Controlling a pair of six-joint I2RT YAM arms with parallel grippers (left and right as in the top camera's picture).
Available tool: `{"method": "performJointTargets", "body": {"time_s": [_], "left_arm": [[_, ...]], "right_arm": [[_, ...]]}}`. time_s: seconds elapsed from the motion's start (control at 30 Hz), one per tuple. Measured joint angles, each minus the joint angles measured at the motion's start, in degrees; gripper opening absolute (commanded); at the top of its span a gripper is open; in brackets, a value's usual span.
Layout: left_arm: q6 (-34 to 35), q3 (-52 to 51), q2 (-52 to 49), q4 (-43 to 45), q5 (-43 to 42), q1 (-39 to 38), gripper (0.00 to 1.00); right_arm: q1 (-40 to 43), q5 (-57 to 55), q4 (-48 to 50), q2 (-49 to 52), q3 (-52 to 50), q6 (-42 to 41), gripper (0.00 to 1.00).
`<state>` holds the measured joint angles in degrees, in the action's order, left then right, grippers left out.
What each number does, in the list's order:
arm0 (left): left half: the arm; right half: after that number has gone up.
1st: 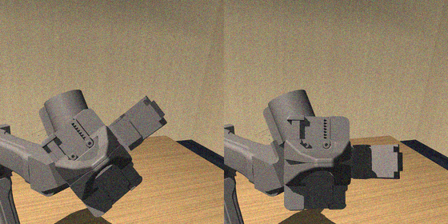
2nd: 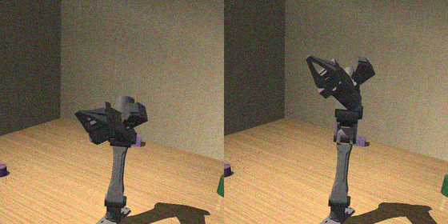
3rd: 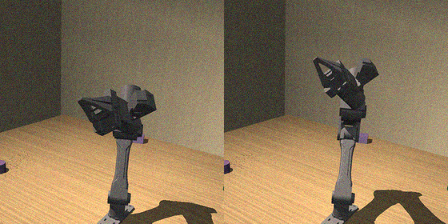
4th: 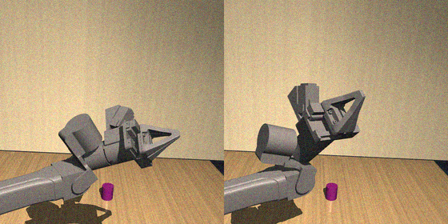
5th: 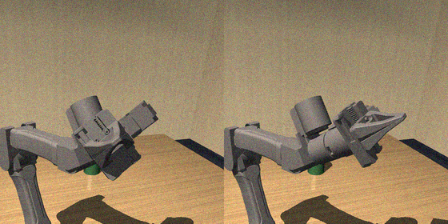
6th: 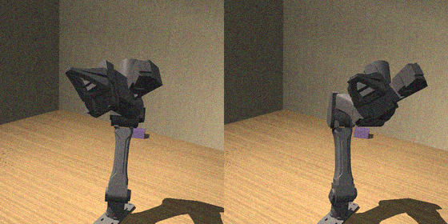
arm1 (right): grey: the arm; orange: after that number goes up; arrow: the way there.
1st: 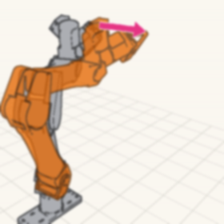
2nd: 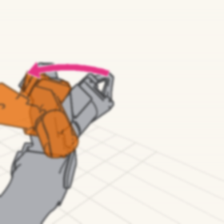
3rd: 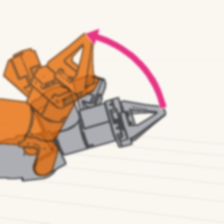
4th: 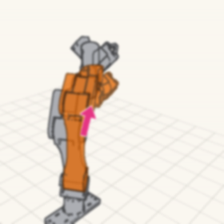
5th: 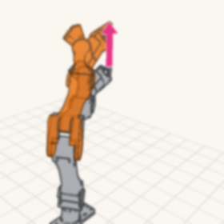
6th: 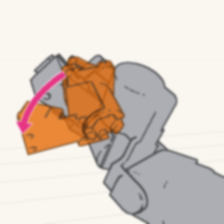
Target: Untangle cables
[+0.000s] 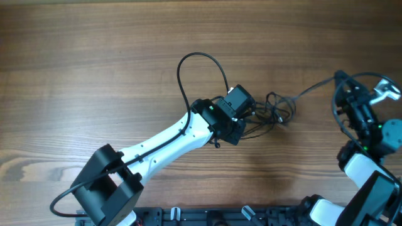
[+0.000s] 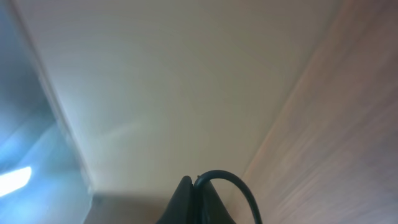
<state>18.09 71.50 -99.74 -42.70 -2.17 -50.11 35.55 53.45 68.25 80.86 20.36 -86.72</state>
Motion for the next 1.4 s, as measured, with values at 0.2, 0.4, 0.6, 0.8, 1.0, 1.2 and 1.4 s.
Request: {"method": "performJointTargets", "body": {"time_s": [0.2,0.4,0.6,0.8,1.0,1.2,1.4], "left_arm": [[-0.2,0.0,0.0,-5.0,5.4,0.0,0.04],[-0.3,-0.6,0.0,12.2,5.6,0.0,0.15],[0.3,-0.6,0.0,24.9,2.7,0.0,1.00],[9.4,-0.6,0.0,21.7,8.0,0.0,1.00],[14.4,-0.6,0.0,21.8,11.7,1.7,1.00],[14.9,-0.6,0.0,22.0,14.2,2.0,1.00],[14.8,-0.6,0.0,21.9,16.5,2.0,1.00]], "right_arm": [[2.2,-8.9,-30.6,-0.4,0.3,10.0,0.45],[2.0,-5.1,-31.4,-0.4,0.4,25.7,1.00],[-5.6,-4.0,-45.7,-0.5,0.7,39.7,1.00],[-5.9,-9.0,-43.9,-1.4,0.9,44.9,0.99],[-6.1,-39.1,-81.6,-4.1,12.5,47.3,0.99],[-7.3,-57.3,-102.8,-4.2,28.6,47.9,0.99],[-26.3,-35.9,-79.4,0.3,31.3,70.7,0.58]]}}
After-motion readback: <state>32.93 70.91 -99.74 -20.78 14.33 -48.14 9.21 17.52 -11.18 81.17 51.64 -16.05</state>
